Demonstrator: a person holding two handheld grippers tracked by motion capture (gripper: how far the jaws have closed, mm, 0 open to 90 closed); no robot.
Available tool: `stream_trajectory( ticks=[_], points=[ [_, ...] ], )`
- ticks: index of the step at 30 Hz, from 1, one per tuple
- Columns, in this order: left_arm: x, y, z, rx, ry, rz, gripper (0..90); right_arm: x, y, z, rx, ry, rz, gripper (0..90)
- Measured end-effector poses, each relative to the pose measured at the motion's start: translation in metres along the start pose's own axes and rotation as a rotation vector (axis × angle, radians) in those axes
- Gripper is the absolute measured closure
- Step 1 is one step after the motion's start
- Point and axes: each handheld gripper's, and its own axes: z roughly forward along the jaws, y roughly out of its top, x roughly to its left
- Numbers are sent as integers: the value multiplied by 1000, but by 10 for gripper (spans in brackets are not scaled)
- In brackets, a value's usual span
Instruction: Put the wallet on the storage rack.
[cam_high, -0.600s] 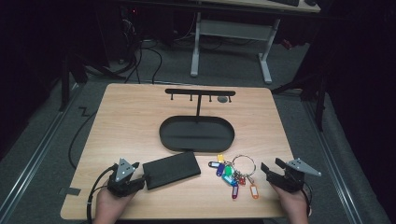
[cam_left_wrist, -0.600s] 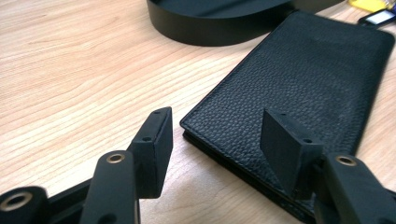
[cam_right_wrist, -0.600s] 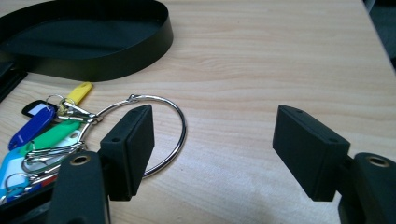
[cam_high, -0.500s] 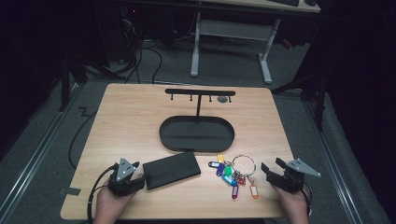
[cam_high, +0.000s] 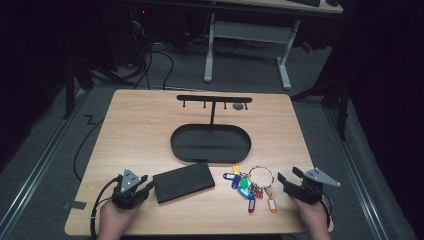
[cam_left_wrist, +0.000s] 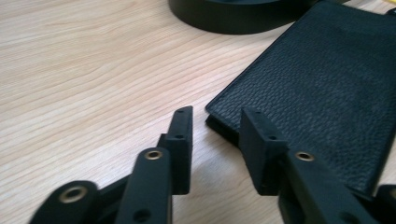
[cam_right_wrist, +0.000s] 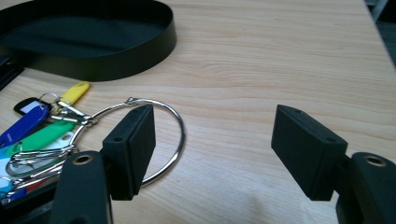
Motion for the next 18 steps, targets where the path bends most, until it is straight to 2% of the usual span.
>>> stream_trajectory(
  ticks=[5, 10, 15, 18],
  points=[
    [0, -1, -1, 22, 2, -8, 749, 4, 2, 4, 9, 21, -23, 311],
    [-9, -3, 1, 58, -4, 44, 795, 3, 3, 6, 9, 32, -21, 317],
    [-14, -4, 1, 63, -10, 62, 823, 3, 4, 10, 16, 39, -25, 323],
    [-16, -6, -1, 59, -31, 69, 834, 4, 5, 12, 24, 41, -30, 327]
  ],
)
